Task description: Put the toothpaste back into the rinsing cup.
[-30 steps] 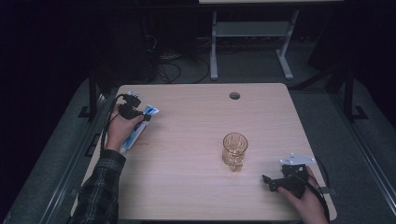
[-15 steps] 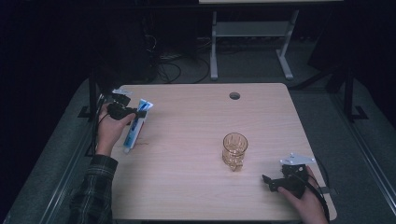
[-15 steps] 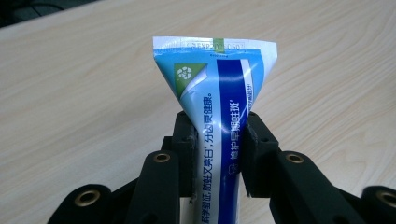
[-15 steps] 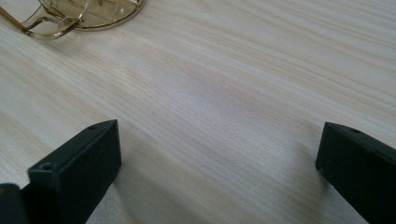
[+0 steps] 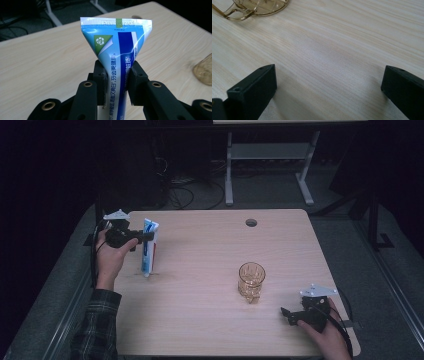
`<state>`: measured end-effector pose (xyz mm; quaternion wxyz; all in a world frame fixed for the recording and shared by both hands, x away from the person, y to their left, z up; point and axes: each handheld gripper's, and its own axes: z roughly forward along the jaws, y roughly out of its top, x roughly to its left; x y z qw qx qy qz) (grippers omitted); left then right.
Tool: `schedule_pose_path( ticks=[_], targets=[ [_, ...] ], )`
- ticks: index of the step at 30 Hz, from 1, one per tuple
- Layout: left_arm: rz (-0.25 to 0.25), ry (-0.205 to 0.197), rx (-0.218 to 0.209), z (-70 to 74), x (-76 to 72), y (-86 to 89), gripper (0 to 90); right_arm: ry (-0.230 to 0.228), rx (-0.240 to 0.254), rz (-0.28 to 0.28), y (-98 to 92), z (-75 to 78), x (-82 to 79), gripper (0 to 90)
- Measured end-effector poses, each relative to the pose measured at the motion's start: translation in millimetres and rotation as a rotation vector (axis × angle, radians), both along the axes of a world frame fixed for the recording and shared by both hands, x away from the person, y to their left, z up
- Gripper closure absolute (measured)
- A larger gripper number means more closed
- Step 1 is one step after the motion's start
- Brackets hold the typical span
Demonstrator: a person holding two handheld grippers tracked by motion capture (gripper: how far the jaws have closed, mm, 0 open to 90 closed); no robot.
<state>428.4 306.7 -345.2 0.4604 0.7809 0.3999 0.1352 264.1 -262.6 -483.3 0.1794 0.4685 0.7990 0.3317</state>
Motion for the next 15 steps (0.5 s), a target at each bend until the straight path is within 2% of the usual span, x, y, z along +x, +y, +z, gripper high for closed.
schedule_pose_path(
  ticks=[1, 4, 5, 9, 13, 15],
  targets=[
    [0.000, 0.000, 0.000, 0.0, 0.0, 0.0, 71.3, 0.000, 0.000, 0.000, 0.0, 0.0, 0.0, 0.0],
    [-0.021, -0.025, -0.060, 2.0, -4.0, 2.0, 71.2, 0.000, 0.000, 0.000, 0.0, 0.0, 0.0, 0.0],
    [-0.021, -0.025, -0.060, 2.0, -4.0, 2.0, 71.2, 0.000, 0.000, 0.000, 0.0, 0.0, 0.0, 0.0],
    [-0.058, -0.036, -0.120, 0.0, -7.4, 3.8, 71.1, 0.000, 0.000, 0.000, 0.0, 0.0, 0.0, 0.0],
    [-0.093, -0.054, -0.157, -0.8, -12.2, 3.4, 71.0, 0.000, 0.000, 0.000, 0.0, 0.0, 0.0, 0.0],
    [-0.101, -0.055, -0.162, -0.2, -12.9, 2.9, 71.0, 0.000, 0.000, 0.000, 0.0, 0.0, 0.0, 0.0]
  ],
)
